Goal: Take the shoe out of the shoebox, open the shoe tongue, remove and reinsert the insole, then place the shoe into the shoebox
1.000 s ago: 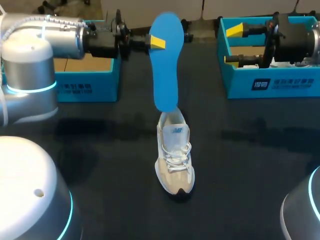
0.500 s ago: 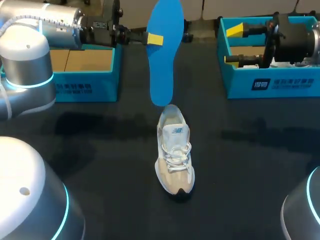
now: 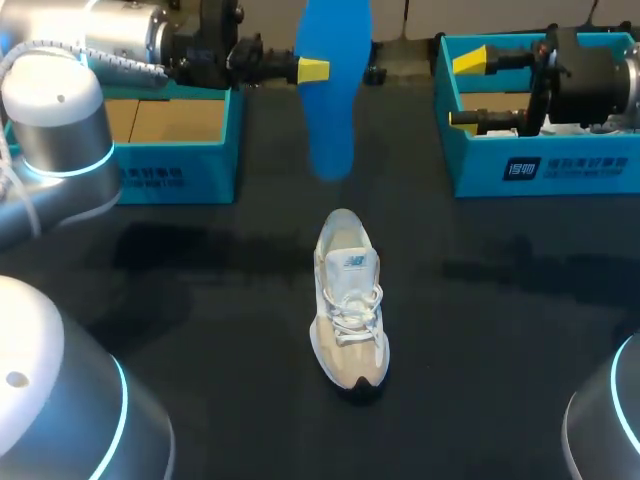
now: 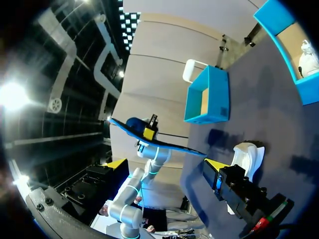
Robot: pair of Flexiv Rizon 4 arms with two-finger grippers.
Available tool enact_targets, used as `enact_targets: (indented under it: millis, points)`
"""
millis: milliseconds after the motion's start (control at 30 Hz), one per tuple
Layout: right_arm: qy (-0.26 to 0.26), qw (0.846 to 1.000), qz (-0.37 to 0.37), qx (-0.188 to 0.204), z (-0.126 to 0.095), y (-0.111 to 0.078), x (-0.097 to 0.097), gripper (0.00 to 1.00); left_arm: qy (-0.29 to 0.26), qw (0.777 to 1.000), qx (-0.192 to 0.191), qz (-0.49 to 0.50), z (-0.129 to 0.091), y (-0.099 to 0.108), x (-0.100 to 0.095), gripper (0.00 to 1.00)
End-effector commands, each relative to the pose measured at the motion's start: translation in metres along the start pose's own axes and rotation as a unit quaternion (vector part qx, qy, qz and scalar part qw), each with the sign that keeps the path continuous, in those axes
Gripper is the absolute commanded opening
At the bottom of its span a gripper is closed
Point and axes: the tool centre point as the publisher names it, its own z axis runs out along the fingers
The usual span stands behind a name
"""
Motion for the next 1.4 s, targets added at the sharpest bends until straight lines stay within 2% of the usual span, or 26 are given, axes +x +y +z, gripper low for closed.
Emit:
enact_targets:
  millis: [33,167,733,767,900,967,1100,1133,1267,1300,1400]
  points:
    - [0.000,1.000,0.000,0.000,0.002,0.001,0.000,1.00,-0.025,0.988,0.061,0.137,0.000,0.003,0.006,0.00]
    - [0.000,1.000,0.000,0.000,0.002,0.001,0.000,1.00,-0.041,0.975,0.047,0.211,0.000,0.001,0.008,0.00]
    - [0.000,1.000,0.000,0.000,0.002,0.001,0.000,1.00,-0.041,0.975,0.047,0.211,0.000,0.001,0.008,0.00]
    - [0.000,1.000,0.000,0.000,0.002,0.001,0.000,1.00,-0.041,0.970,0.049,0.235,-0.002,0.003,0.006,0.00]
    - [0.000,1.000,0.000,0.000,0.002,0.001,0.000,1.00,-0.038,0.920,0.034,0.389,-0.009,0.009,0.003,0.00]
    - [0.000,1.000,0.000,0.000,0.002,0.001,0.000,1.00,-0.038,0.904,0.029,0.426,-0.012,0.012,0.002,0.00]
    - [0.000,1.000,0.000,0.000,0.002,0.001,0.000,1.00,-0.029,0.840,0.003,0.541,-0.016,0.018,0.001,0.00]
    - [0.000,1.000,0.000,0.000,0.002,0.001,0.000,1.00,-0.038,0.837,0.011,0.546,-0.017,0.019,0.001,0.00]
    - [0.000,1.000,0.000,0.000,0.002,0.001,0.000,1.00,-0.050,0.771,0.010,0.635,-0.018,0.018,-0.001,0.00]
    - [0.000,1.000,0.000,0.000,0.002,0.001,0.000,1.00,-0.049,0.744,0.007,0.666,-0.019,0.020,-0.002,0.00]
    - [0.000,1.000,0.000,0.000,0.002,0.001,0.000,1.00,-0.058,0.682,0.018,0.729,-0.021,0.023,-0.003,0.00]
